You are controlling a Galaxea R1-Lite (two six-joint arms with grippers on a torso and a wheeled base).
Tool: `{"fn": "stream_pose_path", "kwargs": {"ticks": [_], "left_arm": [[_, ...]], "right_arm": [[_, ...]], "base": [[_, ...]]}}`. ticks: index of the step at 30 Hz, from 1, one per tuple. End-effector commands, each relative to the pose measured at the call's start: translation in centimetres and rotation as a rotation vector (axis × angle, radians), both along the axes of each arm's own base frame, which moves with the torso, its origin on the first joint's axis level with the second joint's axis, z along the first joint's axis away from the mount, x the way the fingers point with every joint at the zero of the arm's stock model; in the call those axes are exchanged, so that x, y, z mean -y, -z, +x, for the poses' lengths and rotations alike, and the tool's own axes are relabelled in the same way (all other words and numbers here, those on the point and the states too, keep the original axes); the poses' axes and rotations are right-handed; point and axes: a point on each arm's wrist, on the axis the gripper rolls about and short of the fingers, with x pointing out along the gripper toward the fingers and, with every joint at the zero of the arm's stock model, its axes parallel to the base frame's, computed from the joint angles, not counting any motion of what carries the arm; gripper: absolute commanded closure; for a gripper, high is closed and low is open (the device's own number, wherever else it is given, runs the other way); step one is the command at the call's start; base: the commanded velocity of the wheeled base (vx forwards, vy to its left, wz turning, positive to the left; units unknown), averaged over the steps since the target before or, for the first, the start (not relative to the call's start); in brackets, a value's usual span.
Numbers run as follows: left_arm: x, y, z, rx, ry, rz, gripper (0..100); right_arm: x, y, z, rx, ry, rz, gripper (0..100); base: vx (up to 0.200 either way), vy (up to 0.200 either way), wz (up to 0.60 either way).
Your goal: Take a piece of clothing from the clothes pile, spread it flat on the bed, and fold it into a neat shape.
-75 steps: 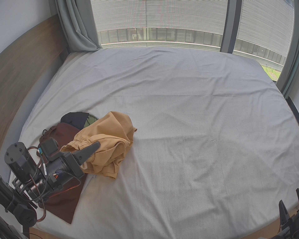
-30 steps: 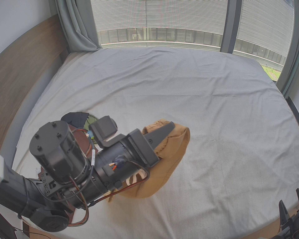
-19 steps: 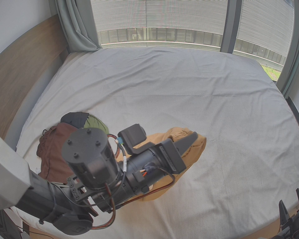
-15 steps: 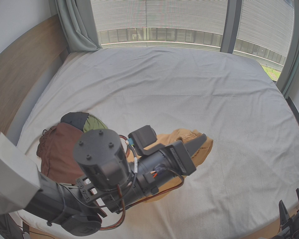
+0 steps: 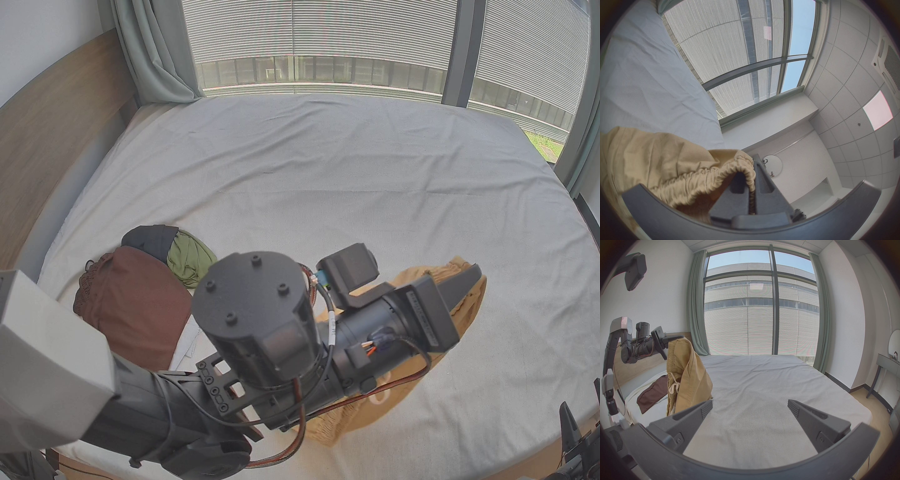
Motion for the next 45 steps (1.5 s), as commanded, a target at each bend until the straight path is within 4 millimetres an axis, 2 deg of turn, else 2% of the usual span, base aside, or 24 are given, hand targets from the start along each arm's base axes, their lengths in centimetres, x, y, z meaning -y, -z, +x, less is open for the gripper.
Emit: {"fn": "stream_pose_path", "kwargs": {"ticks": [1,2,3,7,9,12,14,16,17,19,24,34,45], "left_arm": [[0.3,-4.0,-0.8,0.01,0.039,-0.138,100],[0.3,-4.0,-0.8,0.01,0.039,-0.138,100],[-0.1,-6.1,-1.2,-0.003,0.061,-0.199,100],[-1.2,-10.0,-2.0,0.006,0.079,-0.291,100],[-1.9,-11.0,-2.1,0.014,0.077,-0.321,100],[-2.7,-10.9,-1.8,-0.007,0.055,-0.304,100],[-3.2,-9.7,-0.9,-0.036,0.019,-0.251,100],[-4.7,-7.4,0.6,-0.073,-0.047,-0.167,100],[-4.7,-7.4,0.6,-0.073,-0.047,-0.167,100],[-6.6,-5.5,2.4,-0.084,-0.136,-0.099,100],[-9.1,-1.9,3.5,-0.075,-0.186,0.039,100],[-12.6,0.7,5.3,-0.062,-0.275,0.07,100],[-13.6,3.2,5.0,-0.05,-0.288,0.079,100]], "right_arm": [[0.0,0.5,0.0,-0.001,-0.001,0.0,0],[0.0,0.5,0.0,-0.001,-0.001,0.0,0],[0.0,0.5,0.0,-0.001,-0.001,0.0,0],[0.0,0.5,0.0,-0.001,-0.001,-0.002,0],[0.0,0.5,0.0,-0.001,-0.001,-0.002,0],[0.0,0.5,0.0,-0.001,-0.001,-0.002,0],[0.0,0.5,0.0,-0.001,-0.001,0.0,0],[0.0,0.5,0.0,-0.001,-0.001,-0.002,0],[0.0,0.5,0.0,-0.001,-0.001,-0.002,0],[0.0,0.5,0.0,-0.001,-0.001,-0.002,0],[0.0,0.5,0.0,-0.001,-0.001,-0.002,0],[0.0,0.5,0.0,-0.001,0.0,-0.002,0],[0.0,0.5,0.0,-0.001,0.0,-0.002,0]], "base": [[0.0,0.0,0.0],[0.0,0.0,0.0],[0.0,0.0,0.0],[0.0,0.0,0.0],[0.0,0.0,0.0],[0.0,0.0,0.0],[0.0,0.0,0.0],[0.0,0.0,0.0],[0.0,0.0,0.0],[0.0,0.0,0.0],[0.0,0.0,0.0],[0.0,0.0,0.0],[0.0,0.0,0.0]]}}
